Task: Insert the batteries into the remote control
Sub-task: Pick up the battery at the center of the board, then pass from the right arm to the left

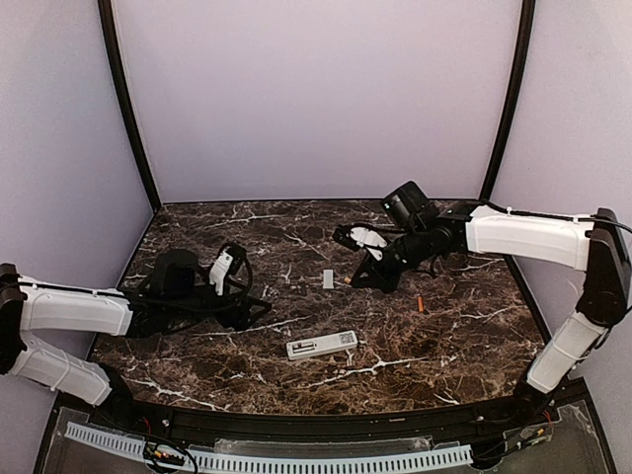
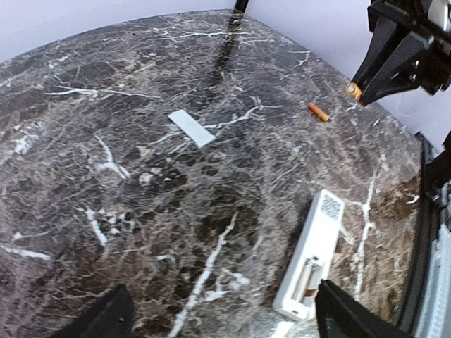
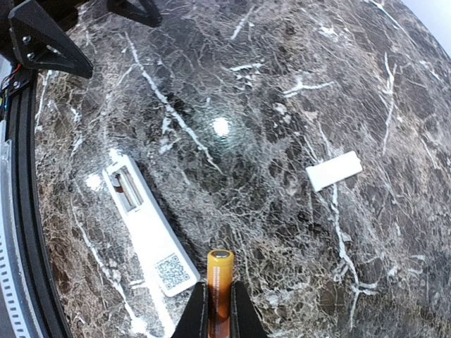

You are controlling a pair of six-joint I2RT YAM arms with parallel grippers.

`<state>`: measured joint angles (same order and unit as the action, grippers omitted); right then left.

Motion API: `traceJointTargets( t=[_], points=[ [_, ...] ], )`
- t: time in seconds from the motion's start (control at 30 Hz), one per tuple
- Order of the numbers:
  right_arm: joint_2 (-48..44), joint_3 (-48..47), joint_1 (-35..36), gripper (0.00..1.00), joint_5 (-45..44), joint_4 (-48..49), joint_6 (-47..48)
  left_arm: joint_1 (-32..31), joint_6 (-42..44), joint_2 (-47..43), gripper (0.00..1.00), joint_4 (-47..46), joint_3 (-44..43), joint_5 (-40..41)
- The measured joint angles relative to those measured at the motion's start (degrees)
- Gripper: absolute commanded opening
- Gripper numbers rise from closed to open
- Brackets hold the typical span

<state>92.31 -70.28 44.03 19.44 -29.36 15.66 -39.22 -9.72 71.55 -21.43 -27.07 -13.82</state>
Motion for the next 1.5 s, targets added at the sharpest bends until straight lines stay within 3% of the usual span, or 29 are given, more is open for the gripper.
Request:
traceJointTargets(
  t=[0.07, 0.27, 0.47, 0.63, 1.2, 1.5],
  points=[
    [-0.2, 0.0, 1.2, 0.0, 0.3, 0.0, 1.0, 0.0, -1.5, 0.1, 0.71, -2.0, 0.1, -3.0],
    [-3.0, -0.1, 5.6, 0.0, 1.4, 2.6, 3.0, 0.0, -12.6, 5.0, 0.59, -15.1, -1.4, -11.0],
    [-3.5, -2.1, 7.6, 0.0, 1.2, 5.6, 4.7, 0.0, -30.6, 15.2, 0.57, -34.7, -2.1, -16.3],
    [-3.3, -2.3, 9.2, 0.0, -1.0, 6.7, 5.8, -0.4, -37.5, 18.3, 0.57, -42.8, -3.9, -19.3],
    [-1.8, -3.0, 11.9, 0.0, -5.6, 7.1, 7.8, -4.9, -34.8, 18.3, 0.5, -34.9, -10.1, -20.8],
    [-1.8, -3.0, 12.3, 0.0, -6.6, 7.3, 7.9, -5.7, -32.0, 18.4, 0.33, -29.5, -13.2, -20.9]
  ],
)
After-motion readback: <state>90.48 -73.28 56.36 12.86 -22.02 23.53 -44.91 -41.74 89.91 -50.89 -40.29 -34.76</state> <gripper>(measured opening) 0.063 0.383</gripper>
